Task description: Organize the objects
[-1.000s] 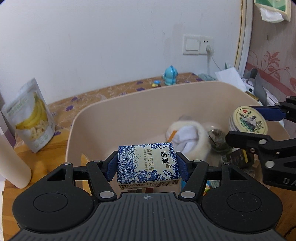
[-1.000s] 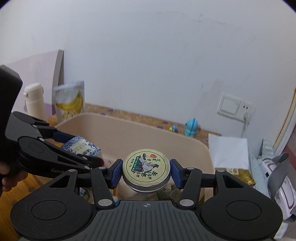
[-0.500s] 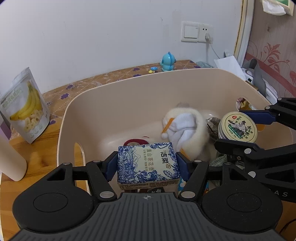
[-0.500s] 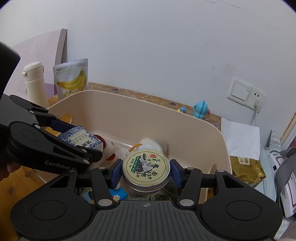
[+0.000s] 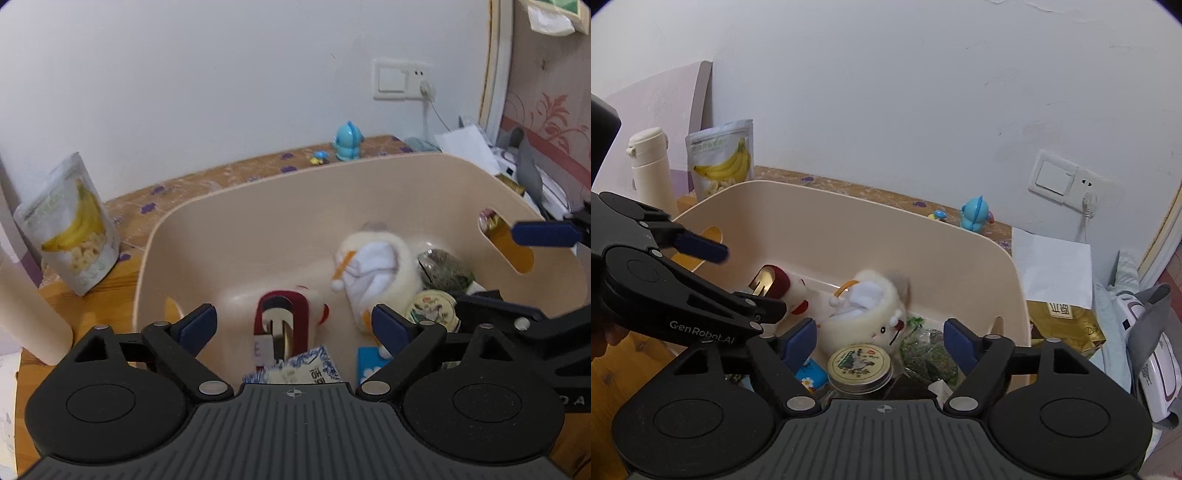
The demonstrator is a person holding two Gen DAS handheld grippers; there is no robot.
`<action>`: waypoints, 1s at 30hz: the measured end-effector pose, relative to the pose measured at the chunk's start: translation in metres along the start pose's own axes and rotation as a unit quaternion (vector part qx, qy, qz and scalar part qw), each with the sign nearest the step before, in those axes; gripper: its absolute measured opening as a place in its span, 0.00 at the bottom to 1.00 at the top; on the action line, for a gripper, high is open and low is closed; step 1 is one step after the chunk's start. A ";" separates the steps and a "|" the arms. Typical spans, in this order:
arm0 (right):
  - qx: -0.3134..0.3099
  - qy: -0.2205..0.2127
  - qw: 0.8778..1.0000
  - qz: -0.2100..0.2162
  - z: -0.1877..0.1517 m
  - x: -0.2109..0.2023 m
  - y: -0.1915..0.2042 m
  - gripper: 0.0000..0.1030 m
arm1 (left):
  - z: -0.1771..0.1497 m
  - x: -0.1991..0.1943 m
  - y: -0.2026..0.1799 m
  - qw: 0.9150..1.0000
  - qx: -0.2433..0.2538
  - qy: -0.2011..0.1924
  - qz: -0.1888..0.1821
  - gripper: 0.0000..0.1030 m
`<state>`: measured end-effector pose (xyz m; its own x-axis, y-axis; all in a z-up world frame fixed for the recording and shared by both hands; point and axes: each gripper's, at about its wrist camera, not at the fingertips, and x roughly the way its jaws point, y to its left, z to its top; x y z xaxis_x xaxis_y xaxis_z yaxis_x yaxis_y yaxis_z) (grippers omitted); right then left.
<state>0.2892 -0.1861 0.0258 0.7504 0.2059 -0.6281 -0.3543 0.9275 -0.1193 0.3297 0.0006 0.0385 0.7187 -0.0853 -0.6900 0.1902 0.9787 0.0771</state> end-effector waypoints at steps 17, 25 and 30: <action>0.040 -0.023 0.999 -0.009 0.000 -0.029 -0.005 0.95 | -0.004 -0.038 0.021 0.999 -0.027 -0.028 0.022 0.90; 0.053 -0.034 0.998 -0.013 -0.005 -0.048 -0.001 0.99 | -0.011 -0.068 0.018 0.998 -0.028 -0.052 0.033 0.90; 0.062 -0.041 0.997 -0.017 -0.010 -0.062 0.001 1.00 | -0.020 -0.087 0.016 0.997 -0.027 -0.062 0.041 0.90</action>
<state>0.2362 -0.2009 0.0571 0.8058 0.1932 -0.5598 -0.2591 0.9650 -0.0398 0.2567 0.0272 0.0848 0.8081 -0.0234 -0.5886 0.0937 0.9916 0.0893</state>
